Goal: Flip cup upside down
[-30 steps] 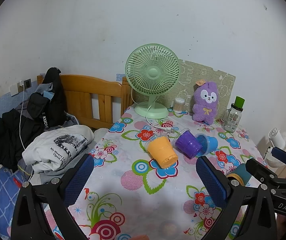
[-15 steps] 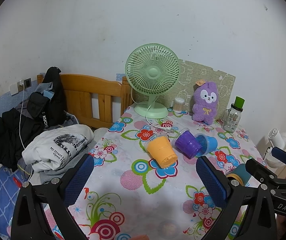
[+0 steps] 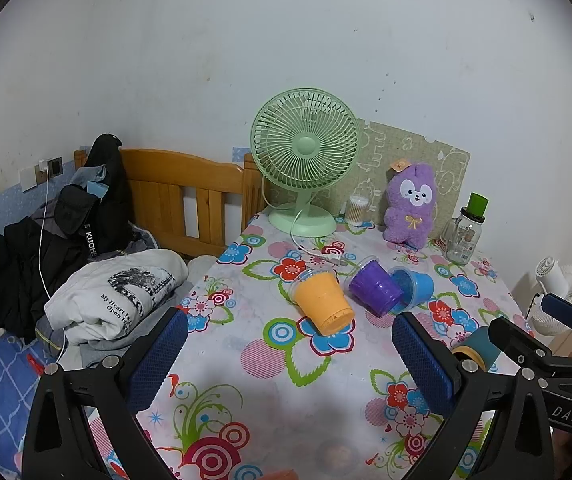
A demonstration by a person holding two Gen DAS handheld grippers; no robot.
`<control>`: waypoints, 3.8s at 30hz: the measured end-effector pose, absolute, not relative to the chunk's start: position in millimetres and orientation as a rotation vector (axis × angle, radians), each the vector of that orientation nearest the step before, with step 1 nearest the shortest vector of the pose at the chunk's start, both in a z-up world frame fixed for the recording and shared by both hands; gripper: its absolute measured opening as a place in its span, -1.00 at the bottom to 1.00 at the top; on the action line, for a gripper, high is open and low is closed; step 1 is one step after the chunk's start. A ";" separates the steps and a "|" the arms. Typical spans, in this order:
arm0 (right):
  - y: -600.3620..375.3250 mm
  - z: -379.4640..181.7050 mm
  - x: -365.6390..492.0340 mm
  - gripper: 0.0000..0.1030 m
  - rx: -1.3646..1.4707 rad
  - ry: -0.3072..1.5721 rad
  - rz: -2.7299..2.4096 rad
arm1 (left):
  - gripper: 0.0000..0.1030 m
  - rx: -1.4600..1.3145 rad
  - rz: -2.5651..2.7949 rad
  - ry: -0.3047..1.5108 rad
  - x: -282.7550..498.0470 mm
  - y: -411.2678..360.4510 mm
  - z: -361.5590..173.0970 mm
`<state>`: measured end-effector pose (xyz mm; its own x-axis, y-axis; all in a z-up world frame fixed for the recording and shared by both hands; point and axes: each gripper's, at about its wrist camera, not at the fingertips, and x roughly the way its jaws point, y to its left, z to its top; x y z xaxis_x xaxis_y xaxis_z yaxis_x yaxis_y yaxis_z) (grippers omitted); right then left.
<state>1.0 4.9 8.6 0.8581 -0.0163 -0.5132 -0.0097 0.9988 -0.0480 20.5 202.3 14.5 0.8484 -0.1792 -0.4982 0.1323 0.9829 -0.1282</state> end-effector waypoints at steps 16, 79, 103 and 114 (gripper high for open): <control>5.4 -6.3 26.5 0.95 -0.059 0.619 0.028 | 0.99 -0.064 -0.183 0.598 38.0 195.9 1.6; 17.0 -91.5 207.9 0.25 -0.253 0.857 0.103 | 1.00 0.077 -0.263 0.727 154.3 153.1 -45.1; 32.0 -80.3 25.2 0.25 -0.029 0.858 -0.040 | 1.00 0.021 -0.272 0.765 1.4 179.0 -68.7; 53.5 -112.8 -7.5 0.25 0.014 0.903 -0.071 | 1.00 0.057 -0.249 0.775 -38.4 178.2 -87.2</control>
<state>-7.5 53.5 -112.8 0.6174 -0.0559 -0.7846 0.0673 0.9976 -0.0181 -38.4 178.2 -87.2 0.6870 -0.2013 -0.6982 0.2432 0.9692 -0.0402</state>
